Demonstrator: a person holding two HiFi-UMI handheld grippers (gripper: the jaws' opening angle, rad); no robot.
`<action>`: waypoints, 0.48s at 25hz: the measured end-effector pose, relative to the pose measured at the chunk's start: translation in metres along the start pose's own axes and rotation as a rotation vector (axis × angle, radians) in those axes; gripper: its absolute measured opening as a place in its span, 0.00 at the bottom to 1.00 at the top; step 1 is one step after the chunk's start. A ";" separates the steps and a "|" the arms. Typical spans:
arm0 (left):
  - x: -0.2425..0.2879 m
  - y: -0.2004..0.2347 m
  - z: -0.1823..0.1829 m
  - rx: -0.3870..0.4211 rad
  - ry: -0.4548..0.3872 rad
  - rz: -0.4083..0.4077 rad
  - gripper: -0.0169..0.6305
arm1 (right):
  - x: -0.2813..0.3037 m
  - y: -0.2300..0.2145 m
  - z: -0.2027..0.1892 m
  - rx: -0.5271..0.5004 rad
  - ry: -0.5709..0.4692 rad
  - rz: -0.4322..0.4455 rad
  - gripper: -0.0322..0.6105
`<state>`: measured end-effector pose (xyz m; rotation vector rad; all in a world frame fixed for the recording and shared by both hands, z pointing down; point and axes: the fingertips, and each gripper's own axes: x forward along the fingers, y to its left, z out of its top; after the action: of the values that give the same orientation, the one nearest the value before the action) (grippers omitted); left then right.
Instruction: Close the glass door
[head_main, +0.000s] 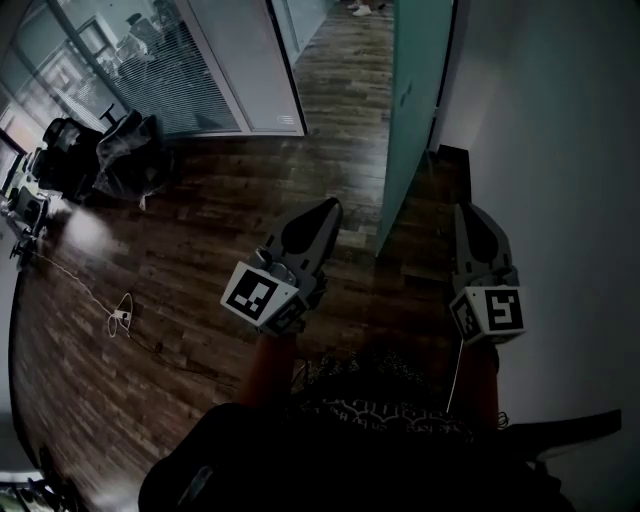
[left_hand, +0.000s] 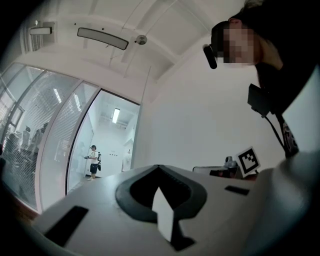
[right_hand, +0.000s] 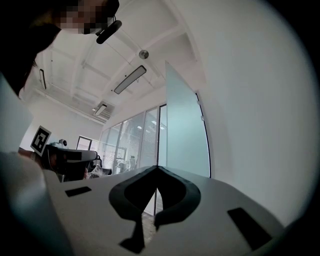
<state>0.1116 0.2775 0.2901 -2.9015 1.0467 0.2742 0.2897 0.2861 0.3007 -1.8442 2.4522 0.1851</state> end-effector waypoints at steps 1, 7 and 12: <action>0.000 0.002 -0.003 -0.002 0.003 0.003 0.03 | 0.002 -0.001 -0.002 0.001 0.001 -0.004 0.05; 0.029 0.023 -0.008 0.002 0.009 0.025 0.03 | 0.039 -0.022 -0.004 0.003 -0.008 0.010 0.05; 0.068 0.051 -0.012 0.018 0.006 0.062 0.03 | 0.086 -0.050 -0.014 0.001 -0.004 0.046 0.05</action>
<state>0.1321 0.1946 0.2908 -2.8587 1.1359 0.2576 0.3146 0.1888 0.3014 -1.7867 2.4928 0.1902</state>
